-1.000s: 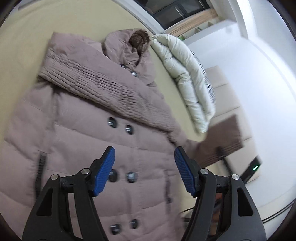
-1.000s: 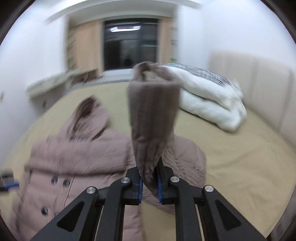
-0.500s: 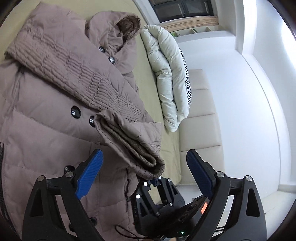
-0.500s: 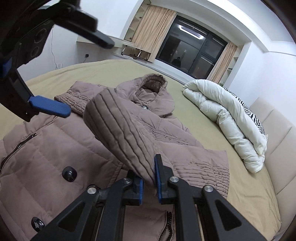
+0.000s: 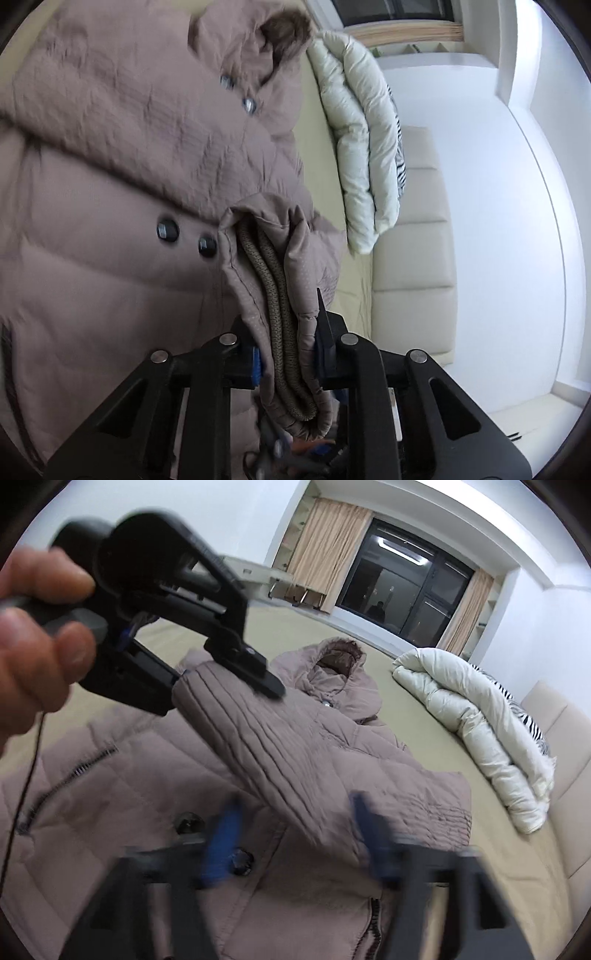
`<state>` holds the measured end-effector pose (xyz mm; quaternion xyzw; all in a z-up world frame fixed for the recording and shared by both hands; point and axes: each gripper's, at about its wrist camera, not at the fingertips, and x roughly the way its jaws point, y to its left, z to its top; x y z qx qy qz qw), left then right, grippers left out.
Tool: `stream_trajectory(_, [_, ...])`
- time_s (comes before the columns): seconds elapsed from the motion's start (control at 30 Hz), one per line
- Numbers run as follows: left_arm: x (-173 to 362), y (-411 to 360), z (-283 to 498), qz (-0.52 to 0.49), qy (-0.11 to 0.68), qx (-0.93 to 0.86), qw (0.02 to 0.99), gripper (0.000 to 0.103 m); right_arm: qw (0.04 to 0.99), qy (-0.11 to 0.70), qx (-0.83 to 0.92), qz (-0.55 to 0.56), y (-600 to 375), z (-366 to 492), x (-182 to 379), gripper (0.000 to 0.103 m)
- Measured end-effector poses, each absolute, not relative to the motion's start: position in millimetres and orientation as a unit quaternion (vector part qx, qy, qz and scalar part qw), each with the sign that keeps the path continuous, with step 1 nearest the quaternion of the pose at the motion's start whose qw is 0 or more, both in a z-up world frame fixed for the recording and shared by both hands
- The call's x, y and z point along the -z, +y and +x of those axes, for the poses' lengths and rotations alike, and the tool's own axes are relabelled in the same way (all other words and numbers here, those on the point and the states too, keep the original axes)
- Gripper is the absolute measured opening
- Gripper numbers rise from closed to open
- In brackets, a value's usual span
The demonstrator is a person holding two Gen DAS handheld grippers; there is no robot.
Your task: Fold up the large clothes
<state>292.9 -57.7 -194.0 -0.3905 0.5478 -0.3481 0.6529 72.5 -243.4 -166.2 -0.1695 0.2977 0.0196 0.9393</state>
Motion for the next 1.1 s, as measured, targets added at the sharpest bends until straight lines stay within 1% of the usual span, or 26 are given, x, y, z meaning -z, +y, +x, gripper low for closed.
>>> stream_trajectory(0.07, [177,-42,311,-0.372,0.529,0.336,0.685,0.018,0.952,0.277,-0.020,-0.129,-257,64,157,0.092])
stream_trajectory(0.17, [154,-17,344,-0.330,0.507,0.316,0.731,0.018,0.950,0.310,-0.018,-0.042,-295,70,154,0.091])
stream_trajectory(0.23, [145,-4,368,-0.280,0.496,0.292,0.768,0.018,0.943,0.331,-0.005,0.042,-334,78,157,0.088])
stream_trajectory(0.33, [156,6,401,-0.230,0.502,0.250,0.795,0.018,0.923,0.350,0.017,0.160,-385,94,166,0.076])
stream_trajectory(0.4, [171,8,416,-0.209,0.509,0.229,0.803,0.018,0.911,0.345,0.028,0.224,-413,105,169,0.071])
stream_trajectory(0.43, [182,8,423,-0.200,0.513,0.222,0.804,0.019,0.908,0.340,0.032,0.242,-424,111,169,0.067])
stream_trajectory(0.5, [201,12,431,-0.188,0.520,0.212,0.806,0.019,0.904,0.328,0.031,0.273,-441,129,167,0.062])
stream_trajectory(0.53, [210,14,436,-0.182,0.521,0.206,0.808,0.019,0.901,0.326,0.030,0.283,-447,140,166,0.059])
stream_trajectory(0.6, [225,21,442,-0.188,0.521,0.201,0.808,0.019,0.897,0.325,0.030,0.299,-456,159,166,0.054])
stream_trajectory(0.67, [235,30,442,-0.195,0.516,0.193,0.811,0.019,0.896,0.318,0.027,0.309,-464,176,162,0.053])
stream_trajectory(0.73, [243,30,446,-0.185,0.512,0.187,0.817,0.019,0.896,0.313,0.025,0.313,-467,194,159,0.052])
stream_trajectory(0.8, [247,27,447,-0.168,0.509,0.186,0.823,0.019,0.896,0.313,0.014,0.315,-466,209,157,0.047])
stream_trajectory(0.87, [248,25,445,-0.155,0.502,0.184,0.831,0.020,0.894,0.324,0.003,0.311,-464,223,161,0.047])
stream_trajectory(0.93, [246,18,445,-0.149,0.499,0.180,0.835,0.022,0.878,0.382,0.016,0.289,-459,247,184,0.046])
stream_trajectory(0.97, [250,19,446,-0.150,0.499,0.178,0.835,0.024,0.868,0.417,0.030,0.270,-455,256,204,0.042])
stream_trajectory(1.0, [248,23,442,-0.155,0.500,0.179,0.833,0.026,0.862,0.443,0.035,0.245,-451,263,225,0.032])
stream_trajectory(1.03, [247,26,440,-0.165,0.501,0.183,0.829,0.026,0.871,0.443,0.029,0.213,-446,266,239,0.032])
stream_trajectory(1.1, [246,37,438,-0.186,0.505,0.196,0.820,0.026,0.886,0.426,0.019,0.180,-440,263,241,0.031])
